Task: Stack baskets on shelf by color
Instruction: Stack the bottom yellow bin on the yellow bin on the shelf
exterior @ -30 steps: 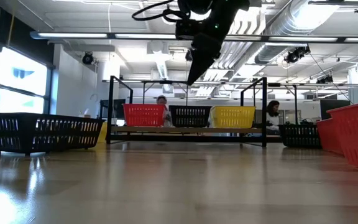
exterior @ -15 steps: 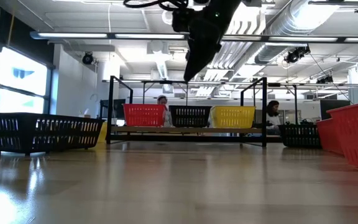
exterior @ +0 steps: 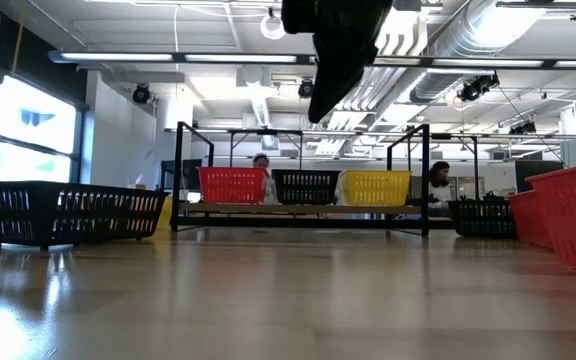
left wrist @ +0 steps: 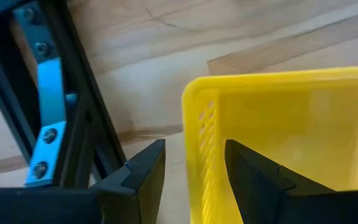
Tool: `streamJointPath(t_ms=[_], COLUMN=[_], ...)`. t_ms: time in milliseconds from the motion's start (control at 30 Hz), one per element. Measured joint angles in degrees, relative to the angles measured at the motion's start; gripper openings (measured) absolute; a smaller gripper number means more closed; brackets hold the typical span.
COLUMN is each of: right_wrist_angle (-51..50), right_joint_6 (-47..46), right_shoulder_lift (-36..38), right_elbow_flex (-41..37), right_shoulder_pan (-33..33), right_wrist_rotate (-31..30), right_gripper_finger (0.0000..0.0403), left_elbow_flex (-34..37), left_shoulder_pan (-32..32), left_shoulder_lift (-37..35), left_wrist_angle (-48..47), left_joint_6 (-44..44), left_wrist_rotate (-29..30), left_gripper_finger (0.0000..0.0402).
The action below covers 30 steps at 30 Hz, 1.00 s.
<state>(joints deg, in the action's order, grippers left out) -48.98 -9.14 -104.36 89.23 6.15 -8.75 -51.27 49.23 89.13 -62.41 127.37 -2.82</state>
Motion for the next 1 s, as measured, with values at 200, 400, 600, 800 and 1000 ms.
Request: streamJointPath(t_ms=[200, 400, 600, 800, 1000], right_wrist_angle=[-1.39, -1.41, -0.76, 1.22, 4.16], right_joint_6=[-3.94, -7.06, -11.58, -12.01, -8.52], right_shoulder_lift=[-0.02, -0.02, -0.02, -0.02, -0.02], right_elbow_flex=[0.00, 0.00, 0.00, 0.00, -0.01], right_shoulder_pan=[4.44, 9.01, 12.81, 15.99, 18.25], right_wrist_rotate=[0.48, 0.52, 0.54, 0.02, 0.01], right_gripper_finger=[0.0089, 0.0089, 0.0089, 0.0089, 0.0089], left_elbow_flex=[0.00, 0.00, -0.77, -5.26, -12.04], left_shoulder_pan=[0.00, 0.00, -0.02, -1.19, -3.40], left_shoulder_lift=[2.43, 2.29, 0.76, 0.03, 0.03], left_wrist_angle=[1.62, 2.44, 2.83, 2.82, 2.60], left_joint_6=[-1.77, -0.86, 0.81, 0.34, -1.16], left_wrist_rotate=[-1.92, -1.46, 0.15, 4.85, 12.87], left_gripper_finger=[0.0119, 0.0042, 0.0008, 0.0002, 0.0001])
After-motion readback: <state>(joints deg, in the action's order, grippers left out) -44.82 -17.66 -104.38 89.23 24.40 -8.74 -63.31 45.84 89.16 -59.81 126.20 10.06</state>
